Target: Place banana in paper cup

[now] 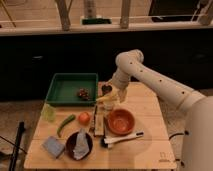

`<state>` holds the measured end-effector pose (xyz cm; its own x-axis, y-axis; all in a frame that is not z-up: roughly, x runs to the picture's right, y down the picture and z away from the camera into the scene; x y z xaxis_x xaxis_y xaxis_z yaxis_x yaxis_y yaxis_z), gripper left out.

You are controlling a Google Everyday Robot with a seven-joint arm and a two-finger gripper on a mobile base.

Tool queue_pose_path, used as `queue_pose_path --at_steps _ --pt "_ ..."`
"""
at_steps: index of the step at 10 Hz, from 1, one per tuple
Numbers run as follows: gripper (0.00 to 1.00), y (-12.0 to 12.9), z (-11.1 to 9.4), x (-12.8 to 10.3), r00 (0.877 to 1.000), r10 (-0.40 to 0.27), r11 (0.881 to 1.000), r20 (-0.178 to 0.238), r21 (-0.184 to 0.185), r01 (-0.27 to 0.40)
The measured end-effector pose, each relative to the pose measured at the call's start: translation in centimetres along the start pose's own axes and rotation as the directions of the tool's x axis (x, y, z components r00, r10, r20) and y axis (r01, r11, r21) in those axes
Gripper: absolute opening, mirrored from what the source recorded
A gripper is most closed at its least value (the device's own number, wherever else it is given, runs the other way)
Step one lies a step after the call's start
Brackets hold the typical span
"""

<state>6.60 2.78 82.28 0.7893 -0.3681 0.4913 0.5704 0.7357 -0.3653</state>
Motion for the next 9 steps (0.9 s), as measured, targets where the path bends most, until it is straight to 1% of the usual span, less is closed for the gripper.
queue_pose_path --at_steps 4,9 --pt "0.77 0.13 -0.12 0.09 1.000 -0.020 1.000 0.007 0.011 0.020" --pt "0.77 0.13 -0.13 0.09 1.000 -0.020 1.000 0.007 0.011 0.020"
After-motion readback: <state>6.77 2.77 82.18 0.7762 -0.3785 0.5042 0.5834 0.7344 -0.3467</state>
